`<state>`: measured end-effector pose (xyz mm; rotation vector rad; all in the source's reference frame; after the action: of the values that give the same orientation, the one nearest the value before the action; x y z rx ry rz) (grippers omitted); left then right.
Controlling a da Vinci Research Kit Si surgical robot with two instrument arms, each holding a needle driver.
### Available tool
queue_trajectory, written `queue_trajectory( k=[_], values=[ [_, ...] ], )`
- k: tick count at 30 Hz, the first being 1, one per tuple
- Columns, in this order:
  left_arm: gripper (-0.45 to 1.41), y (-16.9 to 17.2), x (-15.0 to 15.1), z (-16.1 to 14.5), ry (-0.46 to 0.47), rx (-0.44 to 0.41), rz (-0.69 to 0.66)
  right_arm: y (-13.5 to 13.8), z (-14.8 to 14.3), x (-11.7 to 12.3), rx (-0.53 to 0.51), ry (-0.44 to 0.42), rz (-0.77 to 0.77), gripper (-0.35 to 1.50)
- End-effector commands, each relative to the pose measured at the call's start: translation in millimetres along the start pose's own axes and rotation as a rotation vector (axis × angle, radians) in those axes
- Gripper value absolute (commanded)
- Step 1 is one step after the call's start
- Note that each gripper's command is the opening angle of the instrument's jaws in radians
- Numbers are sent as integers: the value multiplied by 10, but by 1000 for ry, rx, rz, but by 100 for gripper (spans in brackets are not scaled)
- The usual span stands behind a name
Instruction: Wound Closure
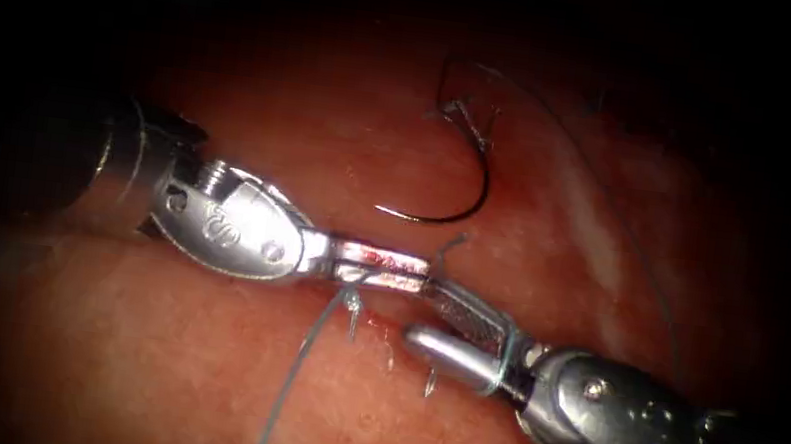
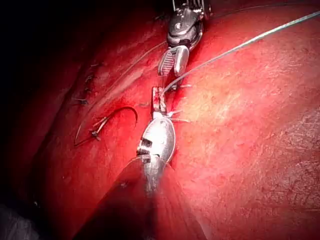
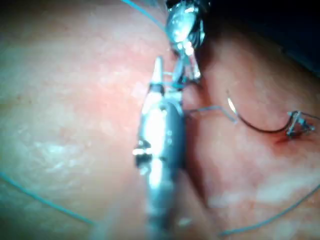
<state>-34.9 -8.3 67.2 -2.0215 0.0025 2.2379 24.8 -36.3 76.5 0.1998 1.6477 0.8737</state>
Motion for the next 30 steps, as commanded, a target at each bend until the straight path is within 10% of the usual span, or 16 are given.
queue_trajectory(
  k=[1, 9, 21, 30],
  values=[
    [-45, 0, -5, 5, 2, -1, 4, -4, 4, -7, -4, 12, 25, 22],
    [-45, 38, 6, -3, 3, -23, 14, 4, 9, -5, -106, 3, 169, 34],
    [-45, 58, 45, 17, 11, -41, -2, 19, 7, -5, -455, -295, 210, 74],
    [-45, 61, 48, 21, 9, -47, -1, 22, 27, -17, -520, -456, 402, 59]
  ],
)
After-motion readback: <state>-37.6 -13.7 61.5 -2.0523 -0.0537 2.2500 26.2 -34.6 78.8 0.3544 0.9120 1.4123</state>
